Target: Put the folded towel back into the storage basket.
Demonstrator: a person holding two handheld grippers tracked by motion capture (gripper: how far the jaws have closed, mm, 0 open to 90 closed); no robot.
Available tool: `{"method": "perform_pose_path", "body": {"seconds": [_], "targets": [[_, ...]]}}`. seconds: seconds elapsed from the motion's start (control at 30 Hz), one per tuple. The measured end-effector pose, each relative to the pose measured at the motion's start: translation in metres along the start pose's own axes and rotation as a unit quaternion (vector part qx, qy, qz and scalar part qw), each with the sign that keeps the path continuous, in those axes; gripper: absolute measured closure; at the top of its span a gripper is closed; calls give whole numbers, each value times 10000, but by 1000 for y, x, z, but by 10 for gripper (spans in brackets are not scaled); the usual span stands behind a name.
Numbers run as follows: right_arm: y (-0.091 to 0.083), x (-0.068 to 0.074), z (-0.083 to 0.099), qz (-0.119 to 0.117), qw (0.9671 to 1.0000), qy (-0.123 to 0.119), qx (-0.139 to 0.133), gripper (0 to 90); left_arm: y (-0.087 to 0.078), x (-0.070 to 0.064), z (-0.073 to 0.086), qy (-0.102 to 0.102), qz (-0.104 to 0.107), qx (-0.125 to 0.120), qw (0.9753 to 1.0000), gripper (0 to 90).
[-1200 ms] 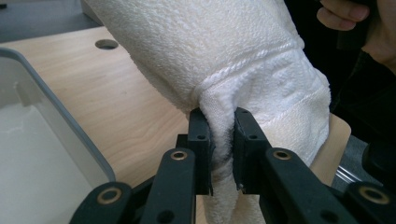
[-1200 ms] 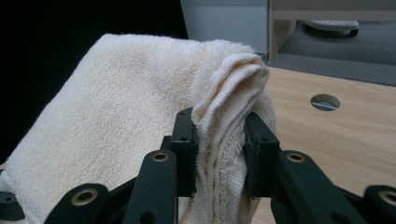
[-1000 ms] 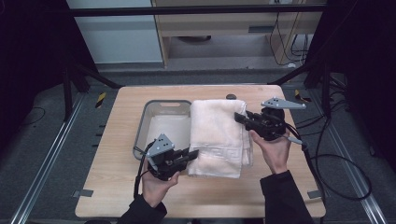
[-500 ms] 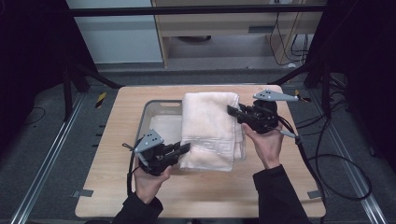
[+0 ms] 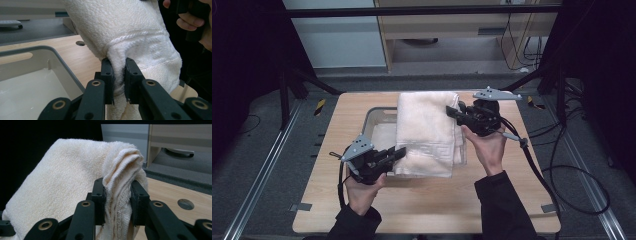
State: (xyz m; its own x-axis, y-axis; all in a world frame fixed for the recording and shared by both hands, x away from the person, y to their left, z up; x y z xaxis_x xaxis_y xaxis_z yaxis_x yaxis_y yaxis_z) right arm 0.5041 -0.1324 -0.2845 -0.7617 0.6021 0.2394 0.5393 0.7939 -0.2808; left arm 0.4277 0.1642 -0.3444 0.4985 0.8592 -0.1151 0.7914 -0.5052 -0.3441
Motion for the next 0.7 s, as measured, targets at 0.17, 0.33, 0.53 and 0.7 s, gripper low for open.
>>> {"method": "perform_pose_path", "body": {"seconds": [0.17,0.33,0.53,0.7], "targets": [[5,6,-8,-59,9999,-70,-47,699,-6,6,-3,-56,-54,-92,9999,791],[13,12,-16,-101,9998,-133,-79,699,-13,15,-7,-118,-144,-159,9997,792],[27,17,-20,-134,9998,-145,-57,699,-20,26,-9,-189,-267,-204,9993,792],[37,22,-26,-165,9996,-212,-50,699,-25,34,-10,-277,-315,-248,9988,792]]}}
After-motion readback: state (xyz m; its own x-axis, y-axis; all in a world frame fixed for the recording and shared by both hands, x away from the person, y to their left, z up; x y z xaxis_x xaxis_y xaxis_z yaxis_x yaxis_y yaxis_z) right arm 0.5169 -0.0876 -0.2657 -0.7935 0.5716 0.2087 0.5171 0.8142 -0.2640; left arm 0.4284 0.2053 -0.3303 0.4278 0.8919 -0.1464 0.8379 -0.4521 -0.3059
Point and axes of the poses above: each handheld gripper's, and its own axes: y roughly forward along the jaws, z roughly out of its underside, x roughly to its left, the point moved 1 cm from there along y, roughly forward along the jaws, and after that the axes turned 15 degrees about -z, right-handed, at the moved point
